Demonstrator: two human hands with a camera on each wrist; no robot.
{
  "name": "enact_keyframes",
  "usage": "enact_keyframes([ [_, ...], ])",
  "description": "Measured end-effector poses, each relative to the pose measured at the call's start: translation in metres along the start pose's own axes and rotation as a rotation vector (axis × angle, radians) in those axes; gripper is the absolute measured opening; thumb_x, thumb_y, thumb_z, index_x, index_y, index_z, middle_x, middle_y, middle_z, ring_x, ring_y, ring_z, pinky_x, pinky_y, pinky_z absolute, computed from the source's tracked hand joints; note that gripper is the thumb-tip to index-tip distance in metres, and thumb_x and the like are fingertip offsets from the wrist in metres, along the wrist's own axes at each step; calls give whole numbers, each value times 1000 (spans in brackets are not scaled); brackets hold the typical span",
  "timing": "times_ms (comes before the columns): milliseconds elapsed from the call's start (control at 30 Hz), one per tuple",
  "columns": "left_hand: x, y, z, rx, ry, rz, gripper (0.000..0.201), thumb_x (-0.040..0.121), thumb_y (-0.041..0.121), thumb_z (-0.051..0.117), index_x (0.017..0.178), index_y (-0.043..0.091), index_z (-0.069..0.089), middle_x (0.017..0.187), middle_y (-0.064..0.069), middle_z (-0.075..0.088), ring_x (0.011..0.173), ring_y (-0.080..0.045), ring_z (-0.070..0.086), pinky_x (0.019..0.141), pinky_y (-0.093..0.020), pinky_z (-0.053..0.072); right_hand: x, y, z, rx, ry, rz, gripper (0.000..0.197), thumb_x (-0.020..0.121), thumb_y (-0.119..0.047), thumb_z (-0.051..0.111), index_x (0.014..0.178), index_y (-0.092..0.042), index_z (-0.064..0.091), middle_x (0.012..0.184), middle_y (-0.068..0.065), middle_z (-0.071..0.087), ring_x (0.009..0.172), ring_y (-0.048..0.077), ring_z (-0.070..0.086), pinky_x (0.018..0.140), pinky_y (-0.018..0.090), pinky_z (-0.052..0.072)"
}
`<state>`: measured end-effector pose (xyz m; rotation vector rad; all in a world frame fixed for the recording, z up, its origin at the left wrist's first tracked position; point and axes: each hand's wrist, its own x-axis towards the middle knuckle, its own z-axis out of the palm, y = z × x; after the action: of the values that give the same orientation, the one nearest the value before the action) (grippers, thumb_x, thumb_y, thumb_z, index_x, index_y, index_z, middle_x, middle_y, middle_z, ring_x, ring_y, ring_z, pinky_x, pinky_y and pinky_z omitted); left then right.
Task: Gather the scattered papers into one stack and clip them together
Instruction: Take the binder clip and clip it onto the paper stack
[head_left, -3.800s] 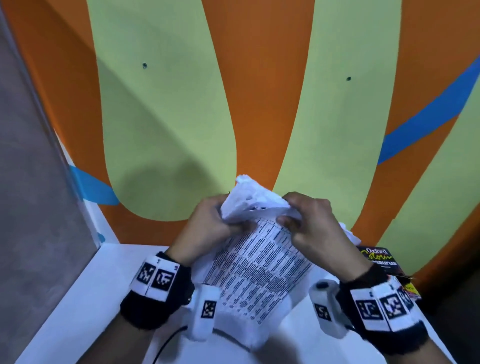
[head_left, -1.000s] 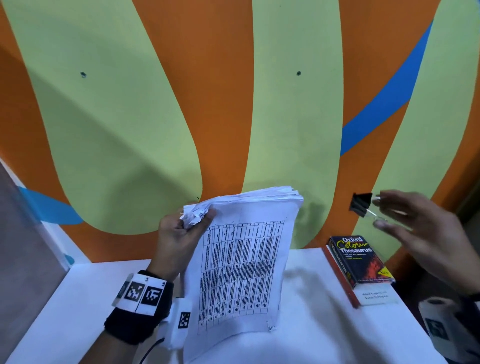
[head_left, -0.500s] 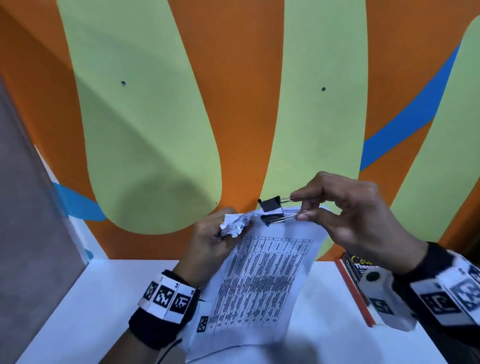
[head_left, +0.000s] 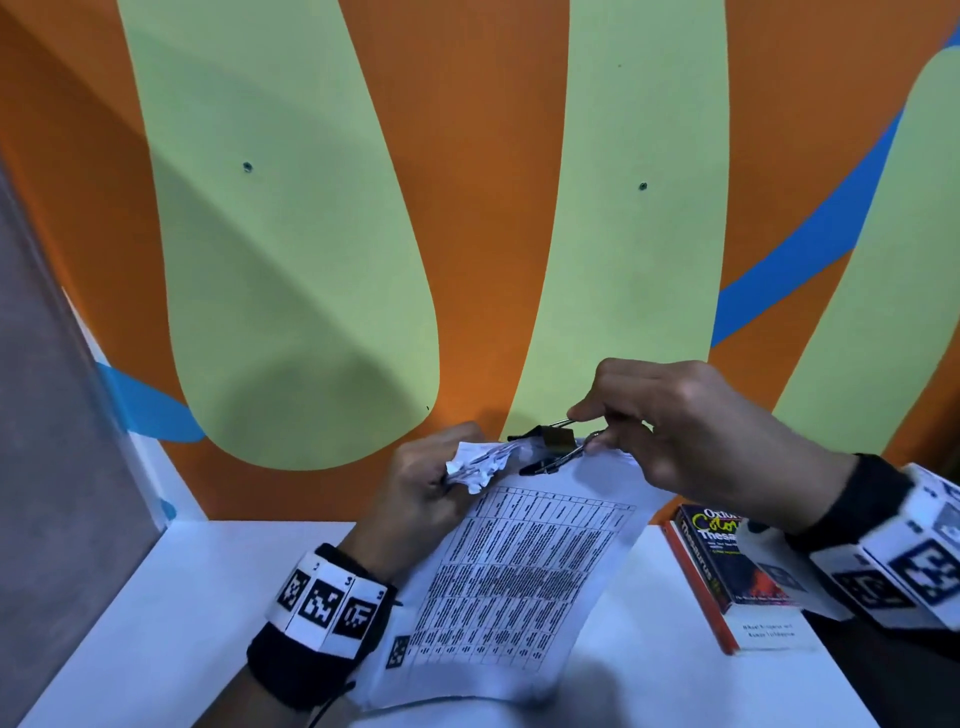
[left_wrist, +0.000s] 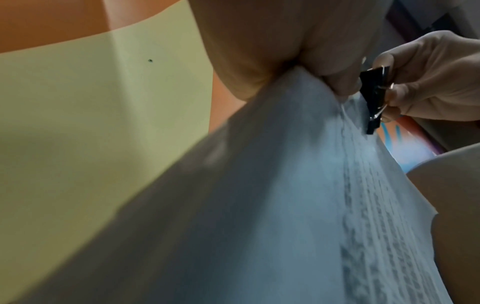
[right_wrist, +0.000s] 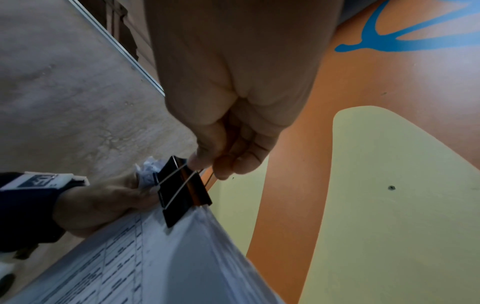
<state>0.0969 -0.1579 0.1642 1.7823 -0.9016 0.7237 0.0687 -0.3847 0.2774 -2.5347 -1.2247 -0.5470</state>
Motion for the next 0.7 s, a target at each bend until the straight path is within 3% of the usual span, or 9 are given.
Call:
enact_keyframes([
  [100, -1, -1, 2, 22, -24, 12, 20, 86, 8, 66, 68, 14, 61, 69, 8, 50, 51, -18, 46, 45, -30, 37, 3, -5, -5, -66, -64, 31, 10, 80, -3, 67, 89, -8, 66, 83, 0, 64, 62, 18, 58, 55, 28, 45],
  [167, -2, -2, 2, 32, -36, 20, 21, 85, 1, 67, 69, 13, 61, 69, 7, 53, 52, -19, 48, 46, -31, 39, 7, -8, -6, -107, -102, 44, 13, 79, 1, 67, 89, -8, 65, 85, 3, 65, 66, 24, 60, 56, 37, 47],
  [300, -4, -3, 3, 70, -48, 48, 24, 75, -17, 69, 64, 4, 63, 66, 0, 55, 52, -21, 50, 46, -37, 39, 11, -16, -10, -170, -163, 87, 17, 80, 1, 65, 94, -9, 64, 90, 5, 65, 76, 28, 63, 60, 37, 47],
  [400, -6, -4, 3, 89, -45, 78, 33, 71, -23, 68, 70, 10, 65, 69, 6, 55, 54, -19, 52, 46, -32, 41, 14, -22, -11, -210, -219, 102, 22, 80, -1, 65, 100, -10, 64, 96, 5, 65, 80, 30, 64, 61, 38, 48],
  [567, -6, -2, 1, 98, -13, 74, 37, 79, -10, 69, 77, 26, 61, 74, 25, 47, 54, -10, 46, 47, -23, 35, 18, -29, -10, -362, -333, 168, 35, 82, -28, 70, 112, -13, 60, 102, 2, 57, 84, 26, 60, 63, 35, 44],
  [700, -5, 1, -4, 70, 32, 71, 32, 88, 15, 63, 71, 37, 47, 70, 25, 41, 54, -2, 39, 54, -13, 29, 16, -23, -6, -248, -374, 186, 52, 83, -40, 67, 127, -14, 54, 119, 2, 56, 104, 23, 58, 85, 37, 49],
])
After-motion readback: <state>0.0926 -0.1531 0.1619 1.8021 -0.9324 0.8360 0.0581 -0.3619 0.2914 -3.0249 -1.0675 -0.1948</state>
